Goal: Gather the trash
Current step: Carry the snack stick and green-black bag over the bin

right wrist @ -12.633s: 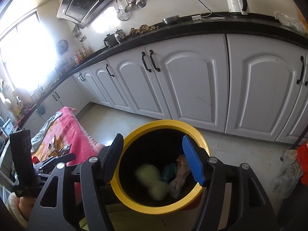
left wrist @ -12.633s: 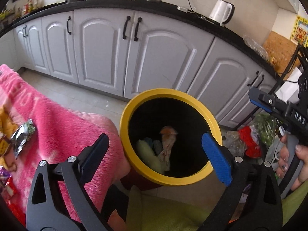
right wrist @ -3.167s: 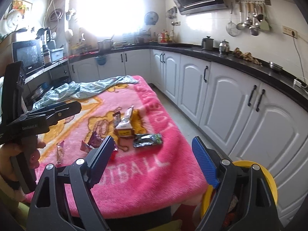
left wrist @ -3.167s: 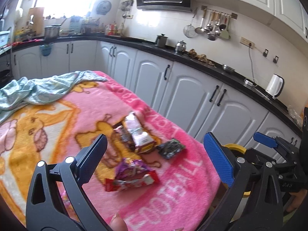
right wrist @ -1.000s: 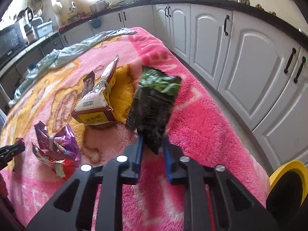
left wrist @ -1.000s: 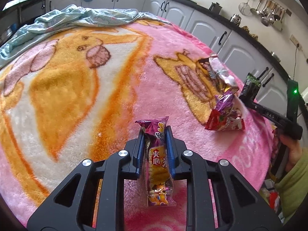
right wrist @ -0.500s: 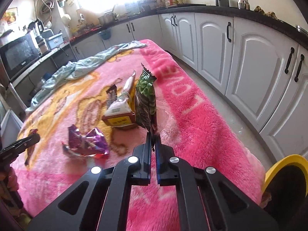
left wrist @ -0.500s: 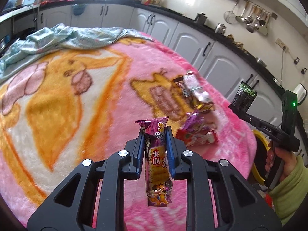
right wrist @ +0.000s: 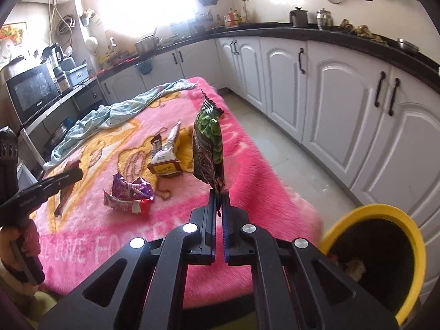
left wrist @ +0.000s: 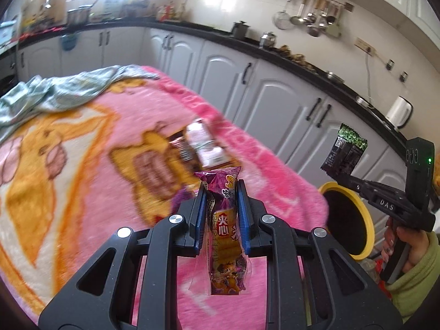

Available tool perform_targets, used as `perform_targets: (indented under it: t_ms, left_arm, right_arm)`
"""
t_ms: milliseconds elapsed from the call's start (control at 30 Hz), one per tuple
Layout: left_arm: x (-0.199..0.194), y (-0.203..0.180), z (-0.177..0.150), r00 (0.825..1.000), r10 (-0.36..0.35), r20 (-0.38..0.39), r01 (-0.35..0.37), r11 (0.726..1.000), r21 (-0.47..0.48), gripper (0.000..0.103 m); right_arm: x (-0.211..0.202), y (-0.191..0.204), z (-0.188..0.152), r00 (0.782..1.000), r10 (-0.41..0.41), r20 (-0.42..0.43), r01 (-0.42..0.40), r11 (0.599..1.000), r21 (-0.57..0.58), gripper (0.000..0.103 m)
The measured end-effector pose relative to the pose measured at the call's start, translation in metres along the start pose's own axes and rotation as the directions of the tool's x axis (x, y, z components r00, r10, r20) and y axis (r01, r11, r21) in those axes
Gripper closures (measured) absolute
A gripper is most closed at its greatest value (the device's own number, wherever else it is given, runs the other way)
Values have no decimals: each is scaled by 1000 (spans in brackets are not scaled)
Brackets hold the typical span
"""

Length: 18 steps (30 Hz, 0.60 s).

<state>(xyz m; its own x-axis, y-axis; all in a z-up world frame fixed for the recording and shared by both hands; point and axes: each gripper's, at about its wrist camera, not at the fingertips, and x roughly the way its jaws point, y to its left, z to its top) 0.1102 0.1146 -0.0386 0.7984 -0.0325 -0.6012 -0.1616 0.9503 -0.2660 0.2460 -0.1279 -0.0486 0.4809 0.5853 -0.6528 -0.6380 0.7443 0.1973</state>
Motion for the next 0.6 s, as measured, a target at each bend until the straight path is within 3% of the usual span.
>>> perform_targets:
  t_ms: [600]
  left_arm:
    - [21, -125, 26, 985, -168, 25, 161, 971, 178, 88]
  right_arm:
    - [-79, -53, -32, 991, -109, 76, 101, 990, 98, 99]
